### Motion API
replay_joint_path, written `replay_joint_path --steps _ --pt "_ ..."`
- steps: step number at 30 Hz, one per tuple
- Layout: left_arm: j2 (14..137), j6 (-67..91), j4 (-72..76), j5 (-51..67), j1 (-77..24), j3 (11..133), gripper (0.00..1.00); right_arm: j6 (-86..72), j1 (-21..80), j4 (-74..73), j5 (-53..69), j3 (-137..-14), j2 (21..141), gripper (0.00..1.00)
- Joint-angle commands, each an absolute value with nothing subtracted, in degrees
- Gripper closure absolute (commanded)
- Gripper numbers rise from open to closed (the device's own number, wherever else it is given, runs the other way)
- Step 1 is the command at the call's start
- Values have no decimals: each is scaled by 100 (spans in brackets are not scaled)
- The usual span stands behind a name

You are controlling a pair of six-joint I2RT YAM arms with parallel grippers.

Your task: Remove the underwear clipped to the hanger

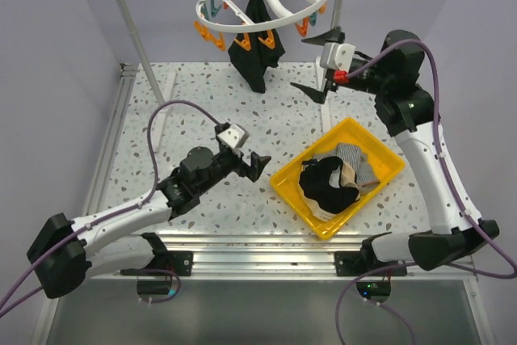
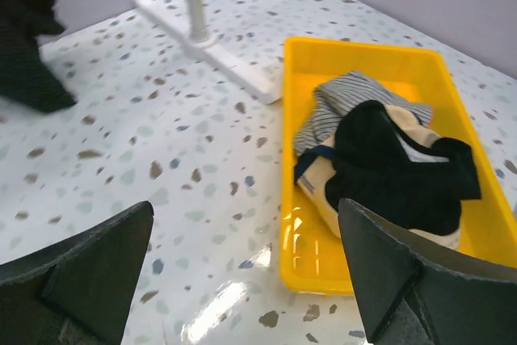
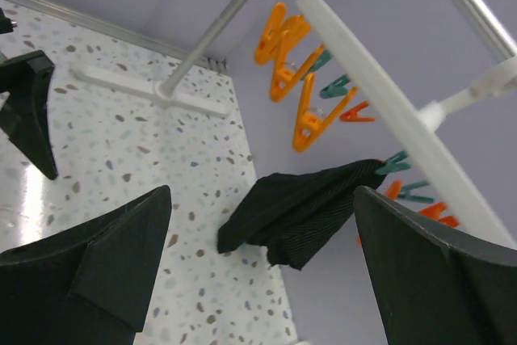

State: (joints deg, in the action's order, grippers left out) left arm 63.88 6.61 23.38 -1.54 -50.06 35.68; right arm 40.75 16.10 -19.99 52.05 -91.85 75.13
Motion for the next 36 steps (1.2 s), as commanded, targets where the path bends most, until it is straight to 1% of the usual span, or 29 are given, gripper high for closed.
replay_joint_path --steps 1,5,7,8,9,12,15,20,24,25,28,33,36 --pt "5821 1369 1461 -1422 -4686 3236 0 4894 2229 -1952 4188 -10201 7927 3" --pt "5134 1599 1117 -1836 -4588 2919 0 5378 2907 -1820 3307 -10835 8349 7" --pt "4765 1714 1003 -2012 -4570 2796 0 5536 3128 -1714 2981 -11073 8621 11" --pt "4659 1749 898 -2056 -4570 2691 0 5572 3277 -1714 2753 -11353 8735 16" --pt "4449 1801 836 -2144 -4570 2646 0 5616 3339 -1723 2647 -11486 8841 19" --pt "4097 1933 598 -2276 -4562 2496 0 5932 3612 -1916 2216 -11978 9254 23" --pt "3824 2030 422 -2355 -4562 2373 0 6099 3840 -2074 2031 -12348 9562 27" --pt "3542 2179 299 -2470 -4570 2180 0 6345 4297 -2311 1715 -12664 9930 35" --pt "3454 2250 316 -2540 -4562 2092 0 6574 4596 -2355 943 -12910 10300 39" --pt "3445 2250 299 -2549 -4562 2092 0 6574 4649 -2434 853 -13129 10388 40" --pt "3419 2259 281 -2558 -4562 2083 0 6583 4667 -2636 572 -13533 10687 43" --pt "3401 2206 290 -2593 -4562 2057 0 6811 4693 -2751 282 -13667 10854 46" --pt "3436 2197 351 -2601 -4562 2048 0 6873 4693 -2777 88 -13667 10854 53"
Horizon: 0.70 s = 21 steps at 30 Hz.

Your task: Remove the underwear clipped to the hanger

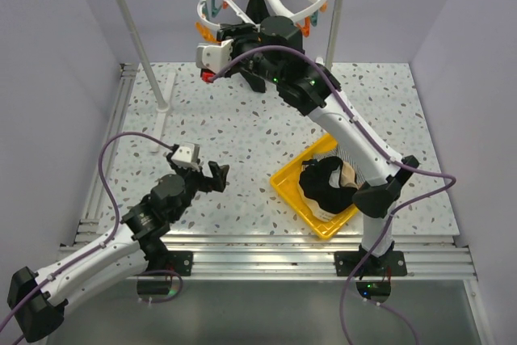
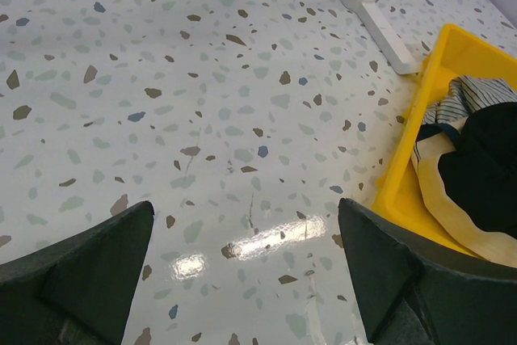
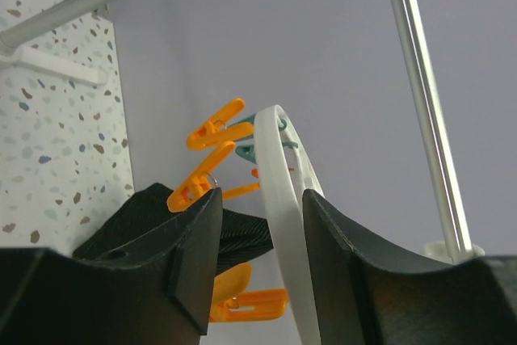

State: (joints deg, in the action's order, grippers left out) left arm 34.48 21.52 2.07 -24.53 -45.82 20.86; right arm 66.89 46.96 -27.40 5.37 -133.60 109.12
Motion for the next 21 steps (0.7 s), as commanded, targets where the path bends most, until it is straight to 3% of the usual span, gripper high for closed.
replay_joint_path --steps 1,11,15,21 --pt "3463 2189 378 -2602 -4570 2057 0 6873 4702 -2786 10 -13676 10854 53" --pt "3586 2294 843 -2733 -4553 2057 0 6172 4676 -2558 220 -13535 10512 53" --pt "3866 2487 1983 -2980 -4290 1820 0 4969 4491 -2199 964 -13344 10100 46" --pt "5727 3085 4163 -749 -2515 2178 0 3569 4465 -2276 1924 -12614 9159 37"
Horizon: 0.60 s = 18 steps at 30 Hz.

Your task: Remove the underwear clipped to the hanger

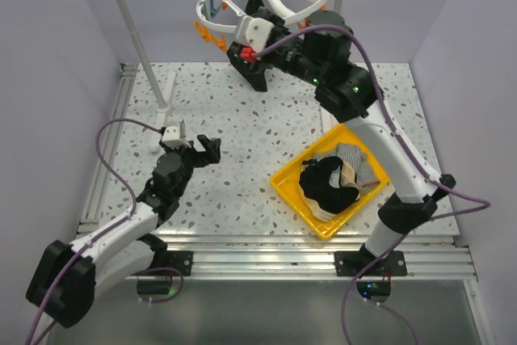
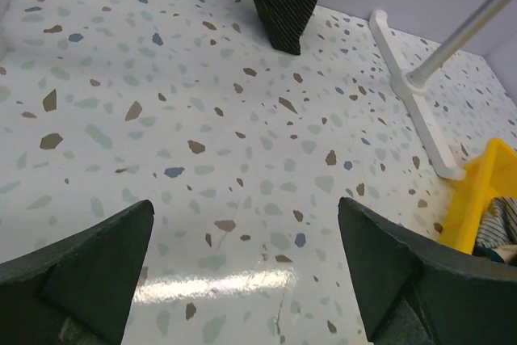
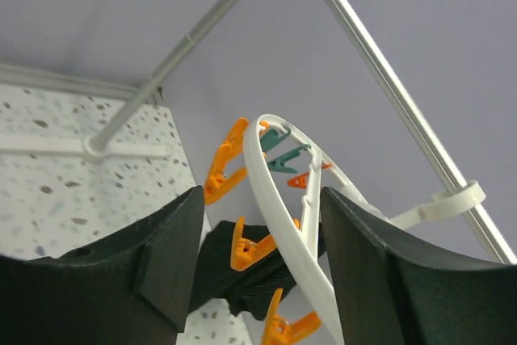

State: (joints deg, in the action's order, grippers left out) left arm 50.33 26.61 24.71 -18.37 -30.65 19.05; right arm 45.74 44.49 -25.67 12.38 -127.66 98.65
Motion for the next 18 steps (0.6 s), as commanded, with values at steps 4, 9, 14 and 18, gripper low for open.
replay_joint_path --steps 4,9,14,18 --pt "7675 3661 4859 592 -1865 3118 1 3481 4386 -2478 2109 -12156 8597 28" --pt "9707 4857 6072 1494 -1617 4296 4 3112 4000 -3039 2364 -11674 7878 24" --pt "11177 5536 6740 1600 -1591 5481 4 2988 3692 -3085 2391 -10200 6839 1" --pt "12319 5818 6838 1494 -1573 6397 0 2848 3621 -3339 2040 -9432 6189 1"
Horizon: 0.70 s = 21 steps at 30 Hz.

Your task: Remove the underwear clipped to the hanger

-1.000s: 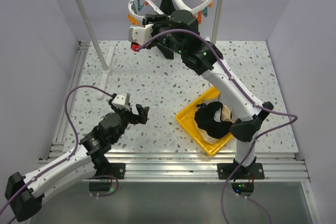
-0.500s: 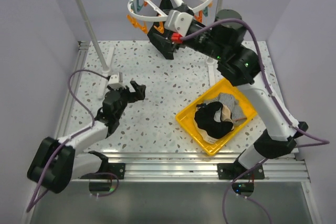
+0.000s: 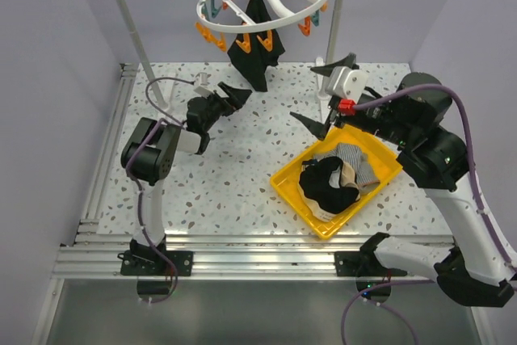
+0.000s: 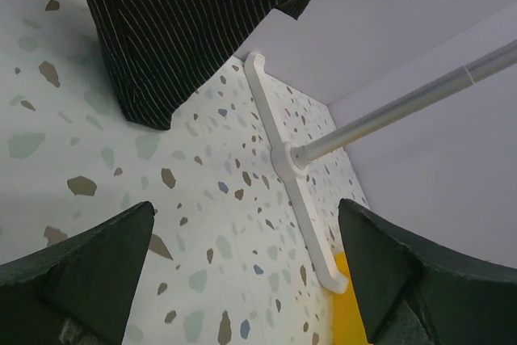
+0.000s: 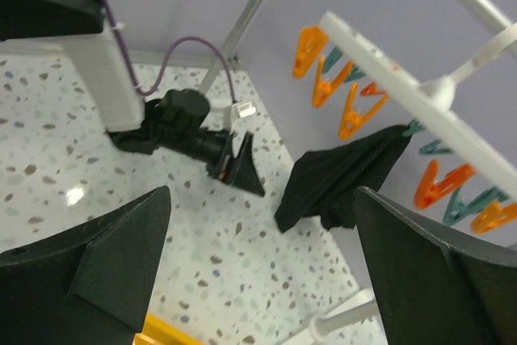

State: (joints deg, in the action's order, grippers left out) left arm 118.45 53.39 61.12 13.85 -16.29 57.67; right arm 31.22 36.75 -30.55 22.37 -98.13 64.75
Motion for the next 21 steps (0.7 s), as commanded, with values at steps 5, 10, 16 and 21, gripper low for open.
replay_joint_path --steps 5,10,16,21 --pt "13156 6134 6645 1116 -1424 7285 0 2514 3533 -3411 1758 -8186 5424 1" --pt "14035 6328 6505 1308 -1257 8381 3 2207 3332 -3349 1600 -7577 5142 1" --pt "15283 6881 6389 2118 -1090 10148 10 1934 3112 -3085 1468 -7067 5036 1" --pt "15907 7057 6398 2223 -976 10994 10 1864 2918 -3032 1520 -6961 5080 1"
